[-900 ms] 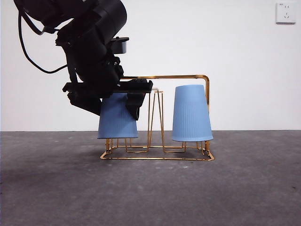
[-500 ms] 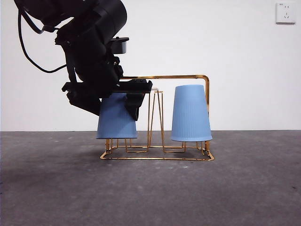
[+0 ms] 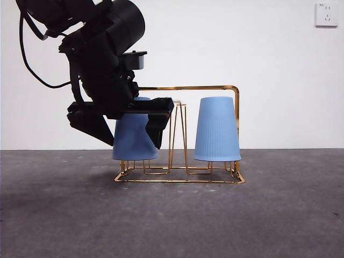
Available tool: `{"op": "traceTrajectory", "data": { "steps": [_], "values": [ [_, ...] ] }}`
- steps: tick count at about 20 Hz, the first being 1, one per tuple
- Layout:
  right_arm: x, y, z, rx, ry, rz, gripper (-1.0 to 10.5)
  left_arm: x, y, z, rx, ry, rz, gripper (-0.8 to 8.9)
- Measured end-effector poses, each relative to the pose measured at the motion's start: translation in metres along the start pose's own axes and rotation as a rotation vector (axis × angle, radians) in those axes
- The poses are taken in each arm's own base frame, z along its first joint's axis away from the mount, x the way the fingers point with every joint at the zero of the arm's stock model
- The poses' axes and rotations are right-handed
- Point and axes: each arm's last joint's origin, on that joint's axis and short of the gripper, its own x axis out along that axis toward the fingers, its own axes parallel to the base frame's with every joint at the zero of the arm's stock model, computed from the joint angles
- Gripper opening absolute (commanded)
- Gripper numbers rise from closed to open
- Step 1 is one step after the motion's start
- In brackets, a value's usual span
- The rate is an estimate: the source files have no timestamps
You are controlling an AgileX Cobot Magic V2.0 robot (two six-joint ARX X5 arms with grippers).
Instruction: Pick up cup 1,put cup 1 in the cup rack,pick up cup 2,put cup 2 in the cup rack
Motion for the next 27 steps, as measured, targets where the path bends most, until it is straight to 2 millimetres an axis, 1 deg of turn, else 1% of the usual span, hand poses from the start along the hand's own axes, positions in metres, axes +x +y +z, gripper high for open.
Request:
{"op": "traceTrajectory", "data": {
  "steps": [9,12,14,18,21,25,27],
  "values": [
    [0.0,0.0,0.0,0.0,0.002,0.0,1.9,-0.001,0.002,-0.009,0.017,0.093,-0.002,5.77],
    [0.0,0.0,-0.001,-0.002,0.009,0.0,1.9,-0.007,0.003,-0.009,0.021,0.117,0.0,5.76],
    [0.0,0.0,-0.002,-0.003,0.016,0.001,1.9,-0.015,0.005,-0.007,0.022,0.119,0.0,5.76],
    [0.0,0.0,-0.003,-0.007,0.035,0.001,1.9,-0.035,0.009,-0.004,0.023,0.132,0.003,5.75],
    [0.0,0.0,-0.006,-0.012,0.059,0.002,1.9,-0.055,0.013,-0.003,0.016,0.149,0.005,5.74],
    [0.0,0.0,-0.009,-0.018,0.09,0.003,1.9,-0.089,0.012,-0.002,0.017,0.15,-0.035,5.63],
    [-0.001,0.0,-0.011,-0.023,0.114,0.004,1.9,-0.112,0.011,-0.001,0.025,0.135,-0.094,5.62]
  ]
}}
